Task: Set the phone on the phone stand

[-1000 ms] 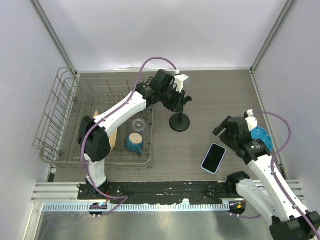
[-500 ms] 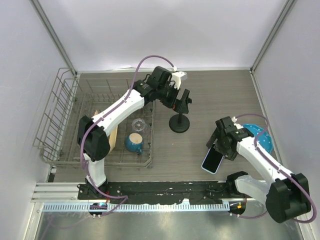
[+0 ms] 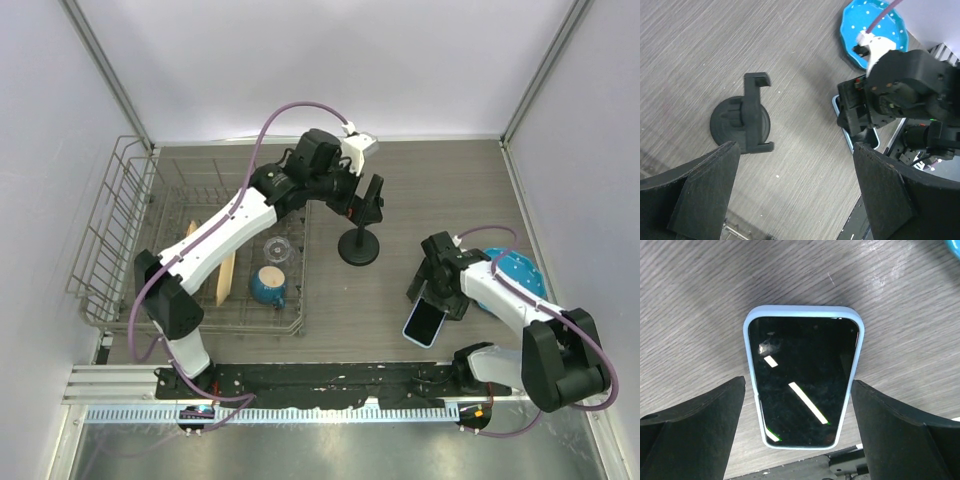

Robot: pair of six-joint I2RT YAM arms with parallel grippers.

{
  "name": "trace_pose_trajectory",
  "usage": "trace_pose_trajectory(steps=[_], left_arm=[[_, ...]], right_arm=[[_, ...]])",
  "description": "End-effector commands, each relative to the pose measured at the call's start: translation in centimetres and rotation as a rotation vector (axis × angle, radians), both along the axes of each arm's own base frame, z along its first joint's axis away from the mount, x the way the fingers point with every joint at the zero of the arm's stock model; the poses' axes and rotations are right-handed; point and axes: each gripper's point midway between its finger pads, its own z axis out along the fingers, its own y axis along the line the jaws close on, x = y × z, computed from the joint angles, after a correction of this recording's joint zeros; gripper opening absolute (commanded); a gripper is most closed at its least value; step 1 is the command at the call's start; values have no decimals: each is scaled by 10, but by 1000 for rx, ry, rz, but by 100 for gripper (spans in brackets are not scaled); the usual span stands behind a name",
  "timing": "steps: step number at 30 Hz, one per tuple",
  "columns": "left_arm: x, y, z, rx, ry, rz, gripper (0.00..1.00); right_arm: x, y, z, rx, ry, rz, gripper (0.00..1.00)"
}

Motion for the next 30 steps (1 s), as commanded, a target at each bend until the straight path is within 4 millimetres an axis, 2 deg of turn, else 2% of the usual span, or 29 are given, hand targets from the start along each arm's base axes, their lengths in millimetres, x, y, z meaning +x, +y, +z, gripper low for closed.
trace_pose_trajectory(steps=[1, 2, 6, 7, 9, 10, 12, 13, 14, 17, 18, 19, 21, 23, 25, 26, 28, 30], left_arm=[[-1, 0, 17, -16, -82, 1, 100], [-2, -1, 16, -16, -78, -3, 100], [-2, -1, 19, -21, -93, 1, 100], [-3, 0, 20, -19, -101, 3, 100], [-3, 0, 21, -15, -120, 7, 100], [-3, 1, 22, -16, -125, 9, 100], [-2, 3, 27, -21, -139, 19, 100], [-2, 4, 28, -23, -145, 25, 100], [-2, 6, 31, -30, -157, 31, 100], [-1, 9, 35, -31, -190, 45, 100], [-1, 11, 38, -34, -201, 48, 100], [-1, 13, 38, -34, -205, 53, 100], [-2, 13, 45, -51, -220, 52, 100], [-5, 12, 47, -70, -216, 46, 100], [-10, 10, 50, -90, -215, 27, 100], [-14, 6, 56, -122, -224, 2, 100], [-24, 2, 58, -145, -223, -42, 100], [-41, -7, 64, -181, -227, -134, 100]], right_arm=[[5, 13, -15, 53, -13, -27, 90], [0, 12, -22, 46, 6, -30, 87], [0, 13, -26, 0, -36, -24, 79], [3, 8, -25, -35, -62, -40, 76], [6, 6, -24, -46, -82, -39, 61], [9, 6, -23, -50, -94, -43, 43], [17, 9, -21, -38, -135, -39, 27], [20, 12, -18, -31, -159, -30, 11], [25, 15, -14, -22, -187, -32, 3], [45, 31, 11, 57, -329, -1, 1], [51, 35, 20, 79, -373, 10, 1], [62, 41, 40, 120, -464, 20, 1], [75, 44, 66, 145, -573, 48, 1], [83, 47, 100, 178, -694, 71, 1], [88, 49, 125, 190, -775, 100, 1], [89, 50, 152, 217, -854, 107, 1], [91, 53, 185, 255, -972, 138, 1], [87, 52, 231, 312, -1134, 140, 1]])
